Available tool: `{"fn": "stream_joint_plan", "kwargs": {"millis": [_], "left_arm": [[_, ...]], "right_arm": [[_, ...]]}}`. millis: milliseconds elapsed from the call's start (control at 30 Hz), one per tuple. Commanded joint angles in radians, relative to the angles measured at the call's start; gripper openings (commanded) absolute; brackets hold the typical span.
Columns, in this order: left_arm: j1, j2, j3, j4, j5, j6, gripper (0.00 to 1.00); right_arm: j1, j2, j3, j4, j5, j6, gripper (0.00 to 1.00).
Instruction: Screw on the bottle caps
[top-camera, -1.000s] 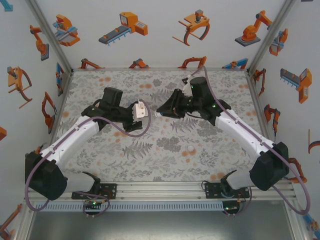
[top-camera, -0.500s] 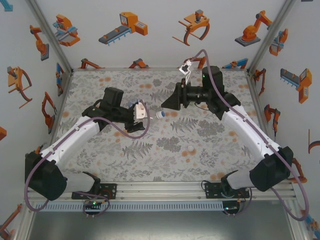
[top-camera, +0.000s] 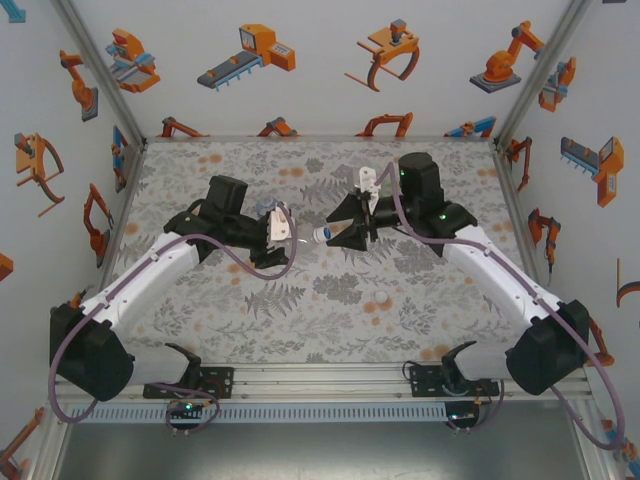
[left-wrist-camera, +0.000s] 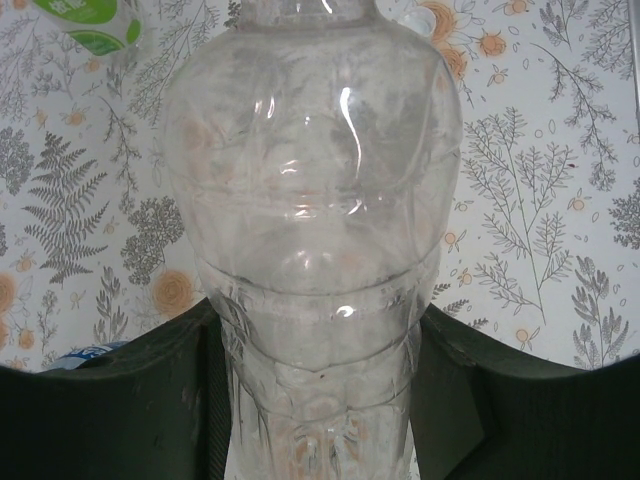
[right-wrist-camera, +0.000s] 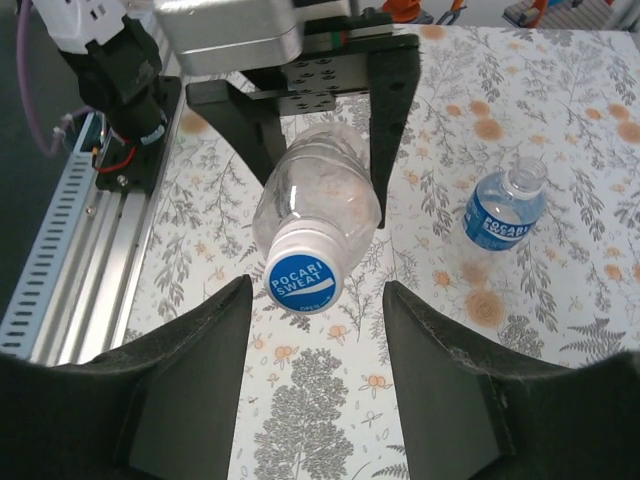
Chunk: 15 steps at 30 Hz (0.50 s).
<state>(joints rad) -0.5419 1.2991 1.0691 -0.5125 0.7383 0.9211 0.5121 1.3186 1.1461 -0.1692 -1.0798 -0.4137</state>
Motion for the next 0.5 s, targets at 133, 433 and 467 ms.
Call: {"fn": "stream_joint_plan", "kwargs": {"millis": [133,433,467], "left_arm": [[-0.002,0.001,0.042,-0.03,0.041,0.018,0.0],[-0.002,0.002,0.042,-0.034,0.037,0.017,0.0],[-0.002,0.002,0.043,-0.035,0.033,0.016,0.0]], "right_arm": [[0.011,-0.027,-0.019,0.039,0.019,-0.096,0.45],[0.035,-0.017,-0.006,0.045,-0.004,-0.094,0.44],[0.037,-0.02,-0.006,0.046,-0.002,-0.094,0.44]]}}
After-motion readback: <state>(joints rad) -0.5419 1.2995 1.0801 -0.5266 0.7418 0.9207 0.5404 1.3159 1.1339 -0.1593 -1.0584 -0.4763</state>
